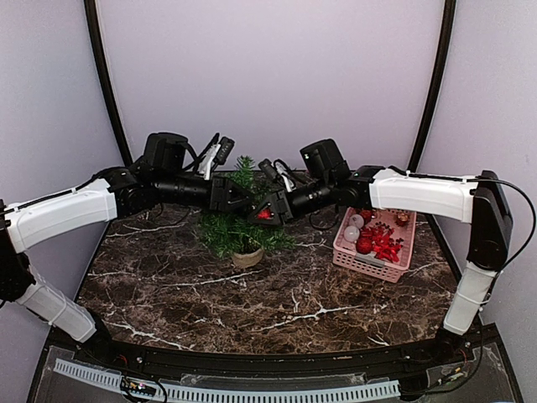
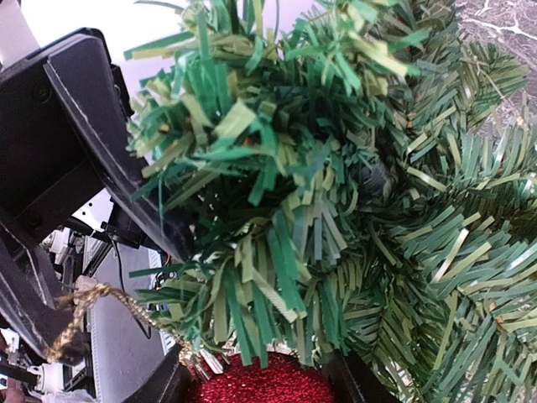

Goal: Decorate the small christmas tree
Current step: Hang the ornament ball on the branch.

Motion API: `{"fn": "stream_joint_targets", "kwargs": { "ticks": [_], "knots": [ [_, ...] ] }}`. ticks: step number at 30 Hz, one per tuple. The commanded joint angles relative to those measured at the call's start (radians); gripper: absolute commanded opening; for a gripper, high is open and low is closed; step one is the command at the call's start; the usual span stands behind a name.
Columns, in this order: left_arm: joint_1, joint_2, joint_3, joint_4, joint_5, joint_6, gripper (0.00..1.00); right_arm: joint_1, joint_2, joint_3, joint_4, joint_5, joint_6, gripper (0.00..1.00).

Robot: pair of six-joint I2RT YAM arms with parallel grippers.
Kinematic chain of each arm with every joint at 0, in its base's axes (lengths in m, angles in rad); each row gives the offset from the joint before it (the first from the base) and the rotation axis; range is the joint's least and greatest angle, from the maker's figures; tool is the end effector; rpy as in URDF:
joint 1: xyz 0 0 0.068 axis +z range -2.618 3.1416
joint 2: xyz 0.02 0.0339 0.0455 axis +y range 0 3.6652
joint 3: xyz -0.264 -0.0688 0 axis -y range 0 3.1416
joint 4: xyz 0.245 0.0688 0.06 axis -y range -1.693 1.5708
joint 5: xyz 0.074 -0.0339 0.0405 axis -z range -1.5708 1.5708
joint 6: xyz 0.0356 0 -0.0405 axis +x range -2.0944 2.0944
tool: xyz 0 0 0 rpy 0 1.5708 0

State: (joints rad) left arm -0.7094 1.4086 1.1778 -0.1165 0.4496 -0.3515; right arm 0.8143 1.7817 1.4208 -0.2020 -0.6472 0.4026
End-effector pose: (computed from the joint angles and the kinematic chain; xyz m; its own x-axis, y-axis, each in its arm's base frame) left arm 0.2398 -0.2263 0.3403 -0.5512 0.0645 -0.8319 0.7530 0.4680 -0.4626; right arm 0.2674 0.3146 0.2866 -0.7014 -0.2878 -0.6520 -0.7123 0.3147 0.6274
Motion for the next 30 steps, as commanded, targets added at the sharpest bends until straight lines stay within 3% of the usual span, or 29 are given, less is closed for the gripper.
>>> {"fn": "stream_joint_targets", "kwargs": {
  "ticks": [1, 13, 20, 30],
  "knots": [
    [0.004, -0.004, 0.035, 0.032, 0.006, 0.009, 0.36, -0.006, -0.032, -0.012, 0.046, -0.027, 0.005, 0.36],
    [0.004, 0.021, 0.048, 0.037, 0.008, 0.009, 0.26, -0.004, -0.040, -0.023, 0.048, -0.031, 0.006, 0.36],
    [0.004, 0.012, 0.037, 0.065, 0.016, 0.005, 0.02, -0.004, -0.060, -0.032, 0.055, -0.032, 0.016, 0.36],
    [0.004, -0.036, -0.026, 0.113, 0.005, -0.042, 0.00, -0.002, -0.081, -0.078, 0.125, -0.050, 0.070, 0.36]
  ]
}}
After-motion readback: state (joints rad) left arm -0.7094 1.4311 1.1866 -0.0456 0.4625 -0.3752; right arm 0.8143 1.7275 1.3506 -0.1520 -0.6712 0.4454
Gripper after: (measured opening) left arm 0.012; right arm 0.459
